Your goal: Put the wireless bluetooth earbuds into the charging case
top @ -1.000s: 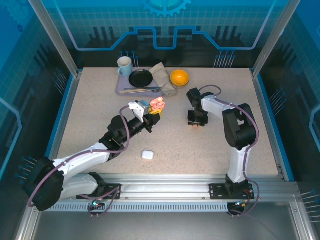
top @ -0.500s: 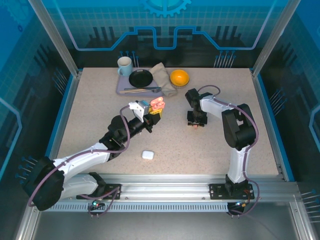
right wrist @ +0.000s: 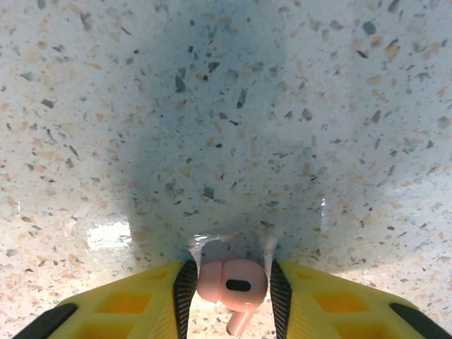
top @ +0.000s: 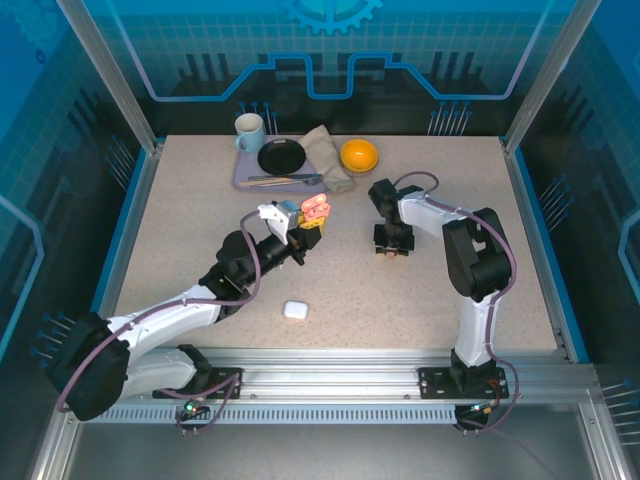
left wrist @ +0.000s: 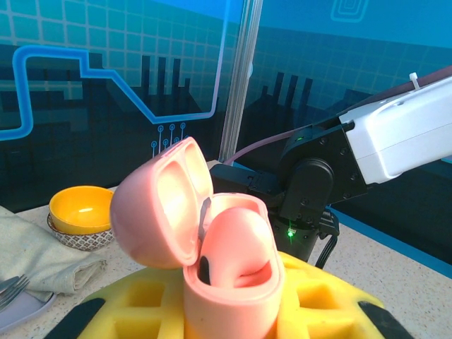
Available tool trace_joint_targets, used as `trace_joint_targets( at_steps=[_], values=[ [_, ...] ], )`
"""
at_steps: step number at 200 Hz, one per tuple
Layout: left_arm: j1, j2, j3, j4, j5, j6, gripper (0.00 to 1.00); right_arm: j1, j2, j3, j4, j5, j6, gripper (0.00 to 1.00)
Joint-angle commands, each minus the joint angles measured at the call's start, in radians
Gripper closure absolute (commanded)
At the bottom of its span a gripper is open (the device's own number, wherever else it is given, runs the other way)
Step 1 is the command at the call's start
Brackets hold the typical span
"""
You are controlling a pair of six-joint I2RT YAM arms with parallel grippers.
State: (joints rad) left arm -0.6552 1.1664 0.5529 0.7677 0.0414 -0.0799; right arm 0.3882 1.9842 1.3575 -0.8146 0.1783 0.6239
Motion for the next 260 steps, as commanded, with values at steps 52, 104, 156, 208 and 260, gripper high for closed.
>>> trace_joint_targets(
  at_steps=[52,104,156,208,260],
  values=[
    [0.008,0.005,0.033,0.038,0.014,-0.006,1.00,0.006,0.041,0.062,-0.034,0.035,0.004,0.64],
    [0.008,0.005,0.032,0.040,0.013,-0.009,1.00,0.008,0.040,0.053,-0.034,0.020,0.014,0.64],
    [0.008,0.002,0.032,0.038,0.014,-0.009,1.00,0.020,0.022,0.020,-0.024,0.020,0.016,0.61],
    [0.009,0.001,0.030,0.038,0.015,-0.013,1.00,0.020,0.026,0.012,-0.026,0.028,0.008,0.62],
    [0.008,-0.004,0.029,0.036,0.012,-0.011,1.00,0.020,0.033,0.015,-0.027,0.024,0.007,0.65]
  ],
)
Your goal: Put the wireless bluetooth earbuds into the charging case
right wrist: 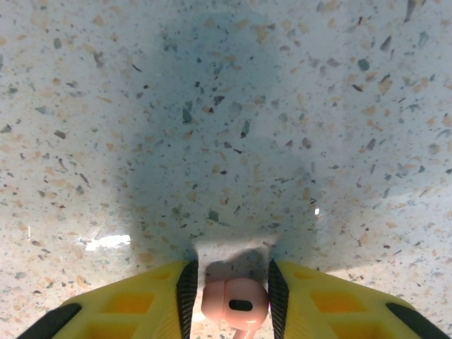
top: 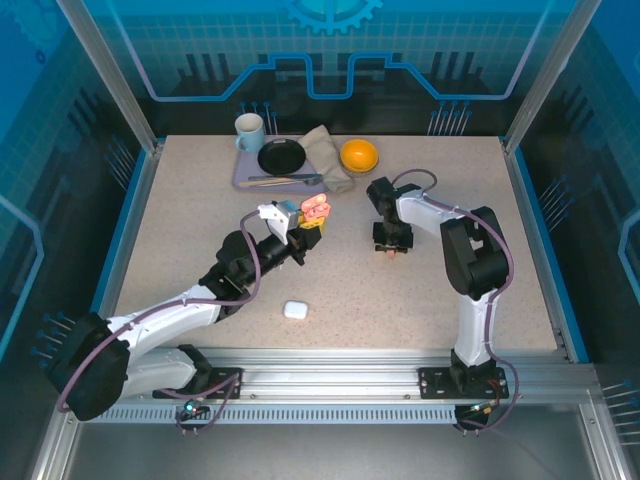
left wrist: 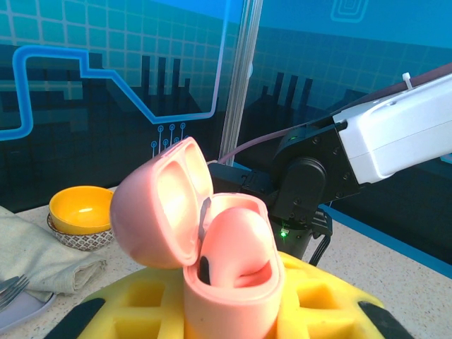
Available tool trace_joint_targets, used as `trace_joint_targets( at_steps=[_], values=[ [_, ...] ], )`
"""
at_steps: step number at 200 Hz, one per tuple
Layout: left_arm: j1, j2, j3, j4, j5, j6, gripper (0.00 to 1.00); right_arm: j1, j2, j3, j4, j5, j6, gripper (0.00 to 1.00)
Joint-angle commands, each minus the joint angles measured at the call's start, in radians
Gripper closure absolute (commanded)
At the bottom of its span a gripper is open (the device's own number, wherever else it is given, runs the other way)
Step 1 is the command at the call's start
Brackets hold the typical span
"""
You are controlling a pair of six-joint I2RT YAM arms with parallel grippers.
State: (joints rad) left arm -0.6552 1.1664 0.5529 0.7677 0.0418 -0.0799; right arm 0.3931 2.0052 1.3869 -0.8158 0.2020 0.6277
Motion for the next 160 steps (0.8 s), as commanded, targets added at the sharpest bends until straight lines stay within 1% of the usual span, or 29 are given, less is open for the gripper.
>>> trace_joint_targets(
  at_steps=[1,53,76,160],
  values=[
    [0.008,-0.004,0.029,0.035,0.012,-0.011,1.00,0.015,0.012,-0.015,-0.026,0.000,0.003,0.65],
    [0.008,-0.004,0.031,0.036,0.012,-0.013,1.00,0.014,-0.008,-0.041,-0.020,0.000,0.000,0.67],
    [0.009,-0.004,0.036,0.031,0.013,-0.013,1.00,0.011,-0.019,-0.053,-0.013,-0.002,-0.005,0.72],
    [0.007,-0.007,0.050,0.017,0.016,-0.008,1.00,0.010,-0.042,-0.072,-0.004,-0.013,-0.006,0.75]
  ],
)
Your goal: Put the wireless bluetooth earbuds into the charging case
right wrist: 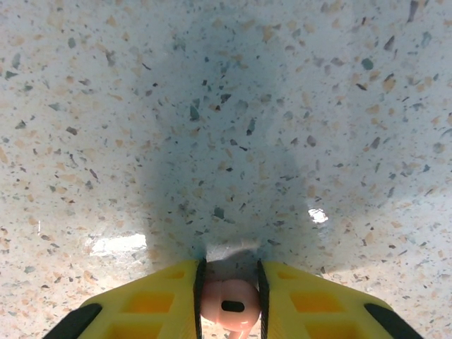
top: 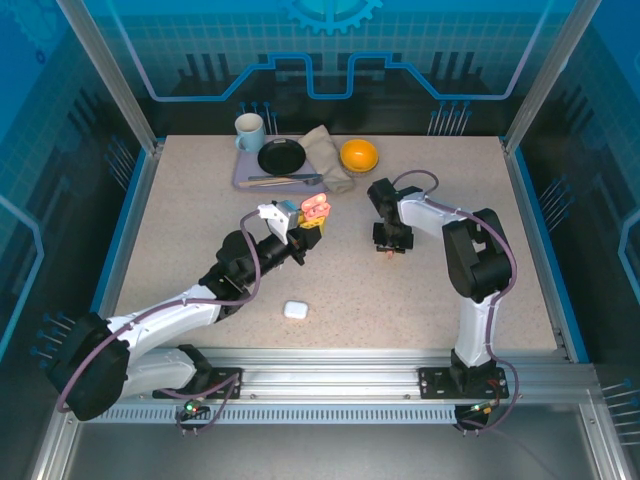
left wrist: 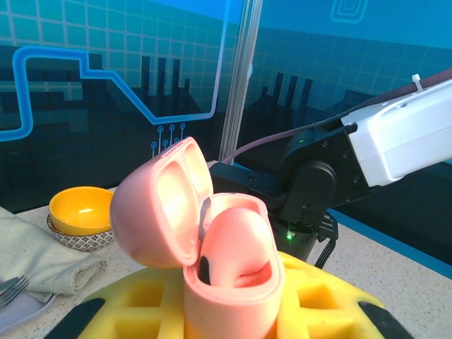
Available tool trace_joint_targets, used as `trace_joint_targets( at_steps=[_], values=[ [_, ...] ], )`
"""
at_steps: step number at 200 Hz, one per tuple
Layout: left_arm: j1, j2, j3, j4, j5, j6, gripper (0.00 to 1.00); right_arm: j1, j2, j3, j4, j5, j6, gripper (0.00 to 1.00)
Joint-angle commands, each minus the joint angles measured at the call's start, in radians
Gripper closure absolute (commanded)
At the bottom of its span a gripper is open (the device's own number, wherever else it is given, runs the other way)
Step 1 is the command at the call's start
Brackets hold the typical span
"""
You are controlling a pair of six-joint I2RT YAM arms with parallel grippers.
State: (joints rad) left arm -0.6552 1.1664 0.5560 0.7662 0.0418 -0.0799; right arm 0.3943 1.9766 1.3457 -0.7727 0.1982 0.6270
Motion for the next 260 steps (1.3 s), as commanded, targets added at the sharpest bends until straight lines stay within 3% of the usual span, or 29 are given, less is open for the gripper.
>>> trace_joint_targets(
  at_steps=[1,141,260],
  values=[
    [0.007,-0.006,0.047,0.018,0.016,-0.008,1.00,0.009,-0.013,-0.031,-0.047,-0.010,-0.005,0.75],
    [0.006,0.000,0.044,0.011,0.015,-0.006,1.00,0.009,-0.209,-0.133,0.027,-0.036,0.014,0.75],
    [0.007,0.042,0.078,-0.009,0.050,0.011,1.00,0.036,-0.597,-0.029,0.092,-0.101,0.005,0.75]
  ],
)
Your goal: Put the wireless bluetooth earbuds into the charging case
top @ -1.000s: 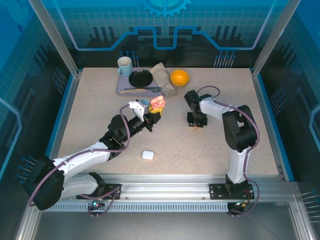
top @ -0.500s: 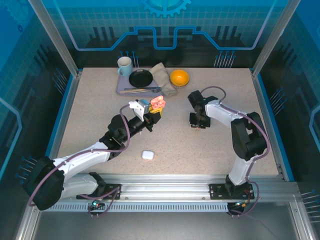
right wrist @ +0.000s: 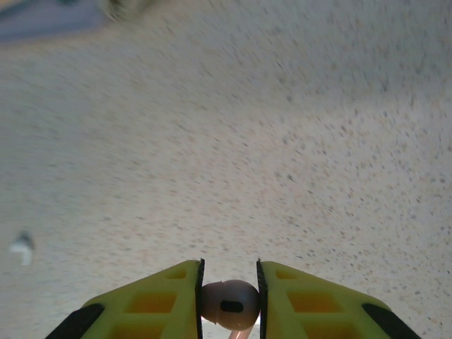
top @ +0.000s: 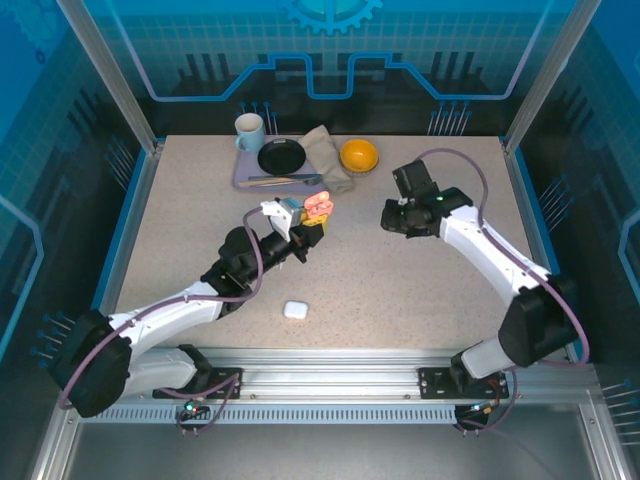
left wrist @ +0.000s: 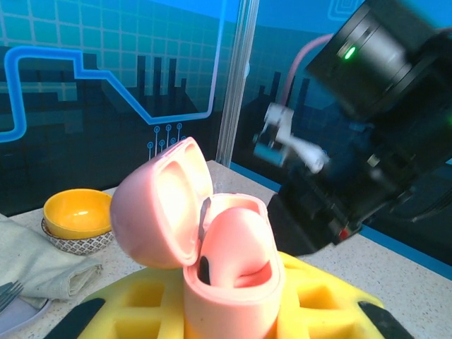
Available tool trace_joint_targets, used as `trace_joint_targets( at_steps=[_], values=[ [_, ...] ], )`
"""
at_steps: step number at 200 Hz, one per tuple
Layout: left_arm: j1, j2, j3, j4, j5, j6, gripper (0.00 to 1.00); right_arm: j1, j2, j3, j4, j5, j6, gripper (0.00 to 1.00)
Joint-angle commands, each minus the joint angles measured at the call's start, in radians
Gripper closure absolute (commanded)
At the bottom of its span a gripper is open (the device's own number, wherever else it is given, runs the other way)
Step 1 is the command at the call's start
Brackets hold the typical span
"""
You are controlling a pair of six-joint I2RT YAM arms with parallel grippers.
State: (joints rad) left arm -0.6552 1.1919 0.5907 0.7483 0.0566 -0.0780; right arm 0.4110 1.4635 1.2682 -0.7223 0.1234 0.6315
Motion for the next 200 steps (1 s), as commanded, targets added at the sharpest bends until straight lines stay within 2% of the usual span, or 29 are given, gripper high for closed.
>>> trace_joint_targets(
  at_steps=[1,68,121,200],
  values=[
    [0.007,0.017,0.044,0.009,0.035,0.009,1.00,0.020,-0.088,0.049,0.044,-0.026,0.000,0.75],
    [0.007,0.069,0.098,0.007,0.091,0.009,1.00,0.058,-0.267,0.111,0.184,-0.030,-0.036,0.74],
    [0.007,0.097,0.156,-0.020,0.156,0.023,1.00,0.139,-0.342,0.133,0.317,-0.034,-0.104,0.74],
    [0.008,0.106,0.258,-0.078,0.215,0.013,1.00,0.236,-0.399,0.026,0.566,-0.071,-0.250,0.74]
  ],
)
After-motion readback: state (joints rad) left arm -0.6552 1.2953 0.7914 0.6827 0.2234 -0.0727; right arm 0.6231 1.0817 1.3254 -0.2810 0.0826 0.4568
